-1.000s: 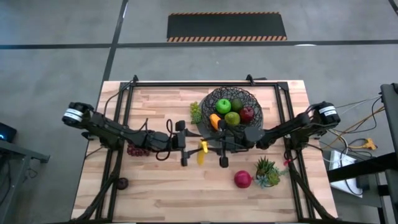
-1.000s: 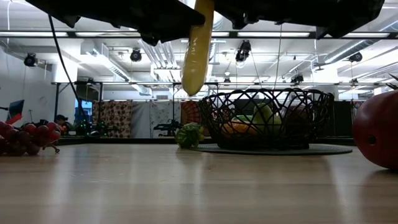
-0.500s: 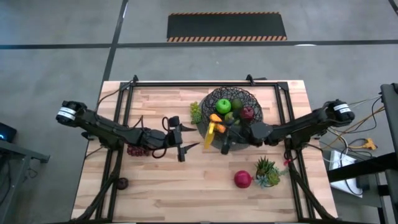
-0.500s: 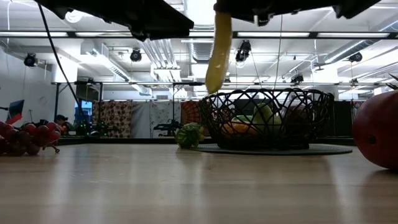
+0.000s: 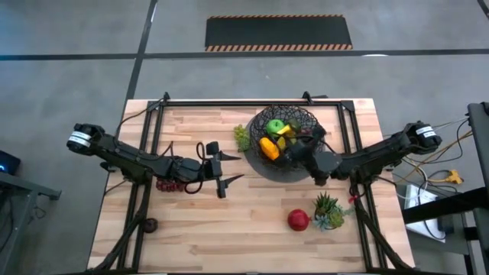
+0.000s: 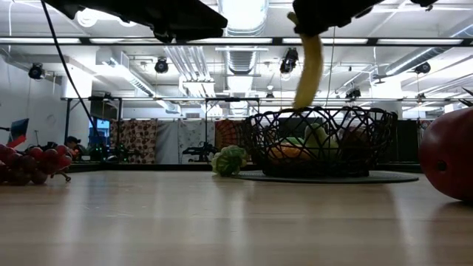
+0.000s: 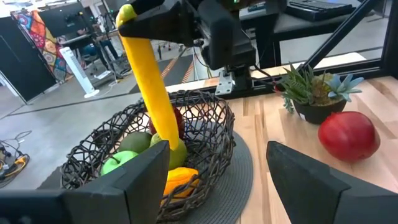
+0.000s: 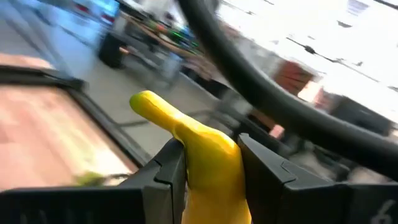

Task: Build produce basket
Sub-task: Put the banana into the wire basket

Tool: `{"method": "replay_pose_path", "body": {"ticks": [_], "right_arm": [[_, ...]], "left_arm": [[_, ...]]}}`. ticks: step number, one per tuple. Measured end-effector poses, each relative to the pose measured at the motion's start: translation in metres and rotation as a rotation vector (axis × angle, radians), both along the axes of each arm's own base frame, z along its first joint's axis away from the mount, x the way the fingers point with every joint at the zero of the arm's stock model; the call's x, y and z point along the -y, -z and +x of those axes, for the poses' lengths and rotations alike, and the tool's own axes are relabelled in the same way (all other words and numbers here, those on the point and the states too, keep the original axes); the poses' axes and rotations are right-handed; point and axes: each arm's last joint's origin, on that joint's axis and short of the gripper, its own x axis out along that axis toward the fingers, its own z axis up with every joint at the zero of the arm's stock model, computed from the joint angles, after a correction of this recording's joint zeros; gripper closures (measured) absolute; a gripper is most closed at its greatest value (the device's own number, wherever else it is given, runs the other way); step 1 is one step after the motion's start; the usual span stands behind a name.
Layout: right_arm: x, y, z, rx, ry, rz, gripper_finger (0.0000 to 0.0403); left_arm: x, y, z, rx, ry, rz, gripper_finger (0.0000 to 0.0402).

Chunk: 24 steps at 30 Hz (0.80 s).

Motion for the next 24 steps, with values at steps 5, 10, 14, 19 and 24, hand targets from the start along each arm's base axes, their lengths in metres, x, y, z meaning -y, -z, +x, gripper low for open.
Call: {"method": "replay_pose_path", "body": {"ticks": [5, 10, 14, 19, 24], "right_arm": [[-0.002, 0.003, 0.000, -0.032, 0.085, -0.009, 0.0296], [-0.002, 0.004, -0.003, -0.081, 0.217, -0.027, 0.0296], [-0.007, 0.005, -0.006, -0.129, 0.293, -0.043, 0.0296], [-0.019, 0.003, -0.008, -0.134, 0.248, -0.048, 0.0296], [-0.025, 0.002, -0.010, -0.141, 0.223, -0.054, 0.0296]], "left_arm": [[0.000, 0.000, 0.000, -0.001, 0.000, 0.001, 0.0150], [0.000, 0.001, 0.000, -0.002, 0.000, 0.002, 0.0150], [0.000, 0.001, 0.000, -0.003, 0.000, 0.002, 0.0150], [0.000, 0.002, 0.000, -0.006, -0.002, 0.003, 0.0150], [0.000, 0.002, 0.000, -0.007, -0.003, 0.003, 0.0150]]}}
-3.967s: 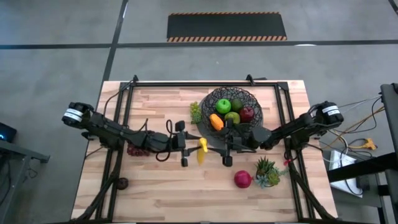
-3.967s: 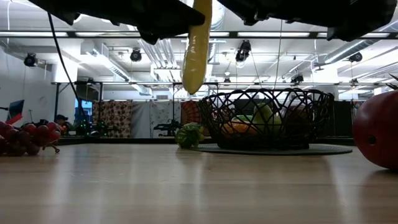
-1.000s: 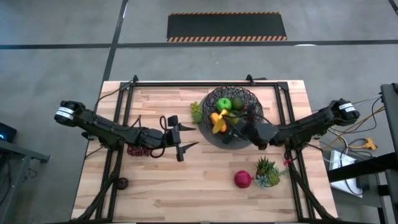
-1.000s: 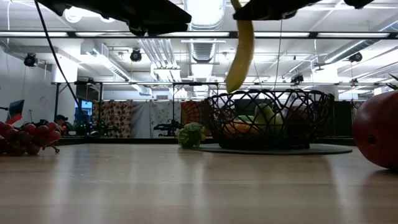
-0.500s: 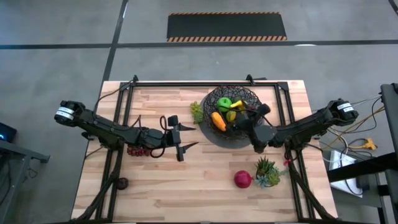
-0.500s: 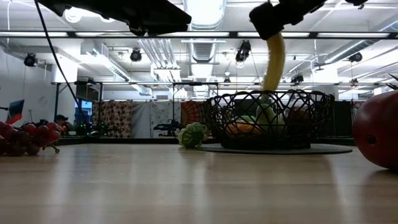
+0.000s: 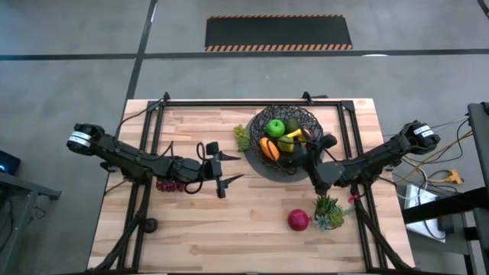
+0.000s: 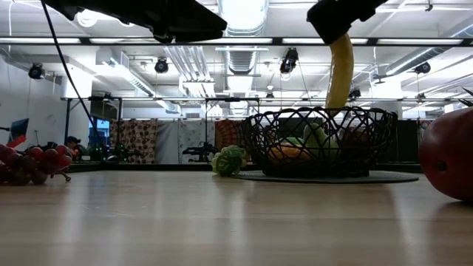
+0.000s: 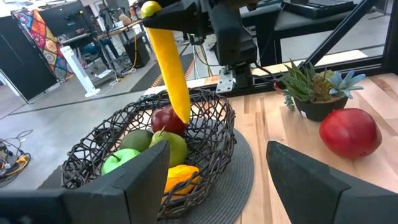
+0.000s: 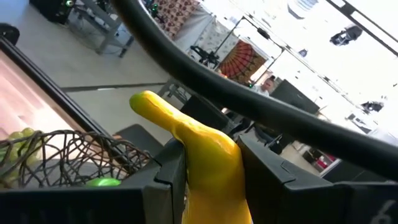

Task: Build produce basket
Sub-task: Put the banana into the wire basket

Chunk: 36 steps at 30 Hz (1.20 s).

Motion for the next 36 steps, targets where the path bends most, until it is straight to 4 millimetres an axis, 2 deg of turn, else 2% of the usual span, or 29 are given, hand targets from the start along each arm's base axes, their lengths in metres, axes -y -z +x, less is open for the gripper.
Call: {"method": "replay_pose_path", "body": {"ticks": [7, 13, 26, 32, 36], "right_arm": [[0.000, 0.002, 0.000, -0.061, -0.001, -0.022, 0.0296], [0.000, 0.014, -0.001, -0.178, -0.001, -0.065, 0.0296], [0.002, 0.033, -0.006, -0.309, -0.011, -0.110, 0.0297], [0.003, 0.043, -0.008, -0.326, -0.102, -0.072, 0.0291], [0.003, 0.046, -0.010, -0.302, -0.102, -0.055, 0.0289]], "left_arm": [[0.000, 0.001, 0.000, -0.001, -0.001, 0.000, 0.0150], [0.000, 0.001, 0.000, -0.002, -0.001, 0.000, 0.0150], [0.000, 0.001, 0.000, -0.004, -0.001, 0.000, 0.0150], [0.000, 0.001, 0.000, -0.004, -0.001, 0.000, 0.0150], [0.000, 0.001, 0.000, -0.003, -0.001, 0.000, 0.0150]]}}
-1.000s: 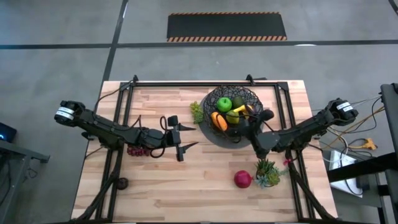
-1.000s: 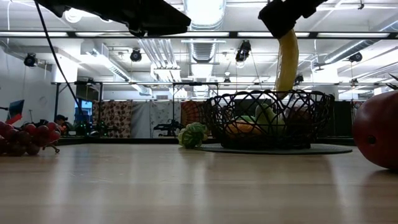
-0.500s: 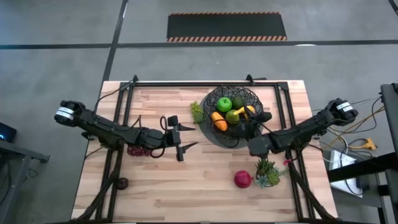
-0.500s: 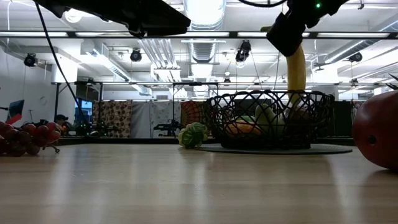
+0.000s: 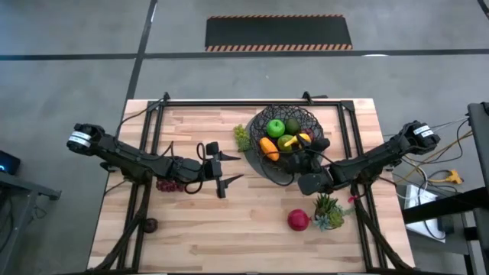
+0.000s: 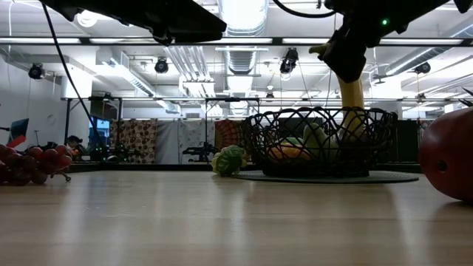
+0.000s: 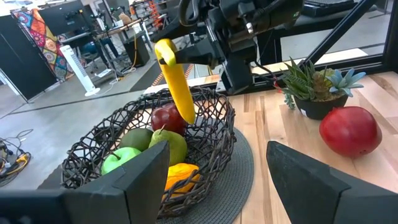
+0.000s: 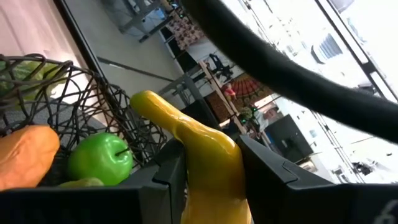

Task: Build produce basket
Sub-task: Put the banana into the wire basket

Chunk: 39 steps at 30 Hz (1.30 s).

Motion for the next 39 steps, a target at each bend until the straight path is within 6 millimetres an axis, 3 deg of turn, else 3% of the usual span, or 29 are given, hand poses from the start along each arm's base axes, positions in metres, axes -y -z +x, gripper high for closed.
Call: {"method": "replay_pose_path", "body": {"ticks": [29, 39], "right_arm": [[0.003, 0.016, -0.006, 0.210, -0.015, 0.164, 0.0282], [0.003, 0.017, -0.006, 0.212, -0.016, 0.170, 0.0249]], "left_arm": [[0.000, 0.002, 0.000, 0.000, -0.004, -0.025, 0.0150], [0.000, 0.006, -0.001, -0.011, -0.004, -0.023, 0.0150]]}}
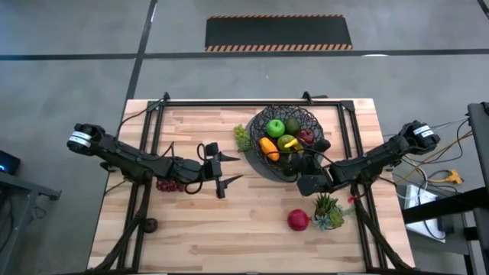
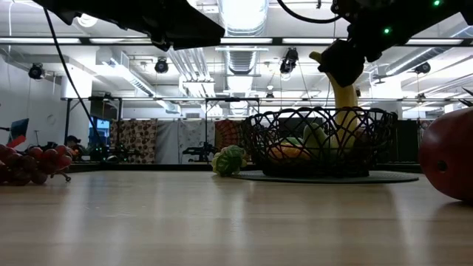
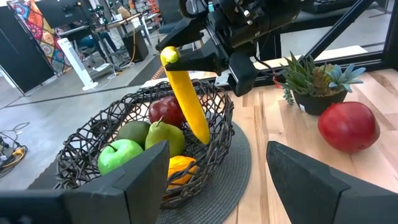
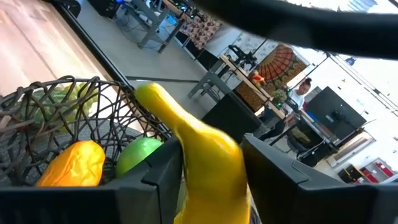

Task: Build produce basket
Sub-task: Put the banana into the wire basket, then put the green grapes into the wire basket

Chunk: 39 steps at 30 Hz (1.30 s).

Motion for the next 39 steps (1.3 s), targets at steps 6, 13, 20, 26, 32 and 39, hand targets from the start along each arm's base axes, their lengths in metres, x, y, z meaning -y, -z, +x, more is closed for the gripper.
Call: {"method": "replay_pose_path", "body": {"ticks": [6, 13, 20, 26, 32, 39], "right_arm": [[0.000, 0.000, 0.000, 0.003, -0.006, 0.008, 0.0217], [0.000, 0.000, 0.000, 0.017, -0.003, 0.014, 0.0201], [-0.002, -0.015, 0.005, 0.041, 0.001, 0.010, 0.0200], [-0.003, -0.026, 0.008, 0.048, -0.002, 0.008, 0.0200], [-0.004, -0.034, 0.008, 0.039, -0.012, 0.000, 0.0200], [-0.002, -0.049, 0.013, 0.005, -0.214, 0.122, 0.0233]], "left_arm": [[0.000, 0.000, 0.000, 0.000, 0.000, 0.000, 0.0150], [0.000, 0.000, 0.000, 0.000, 0.000, 0.000, 0.0150], [0.000, 0.000, 0.000, 0.000, 0.000, -0.002, 0.0150], [0.000, 0.000, 0.000, 0.000, 0.000, 0.000, 0.0150], [0.000, 0.000, 0.000, -0.001, 0.001, 0.002, 0.0150], [-0.009, 0.000, 0.002, -0.003, -0.032, 0.010, 0.0150]]}}
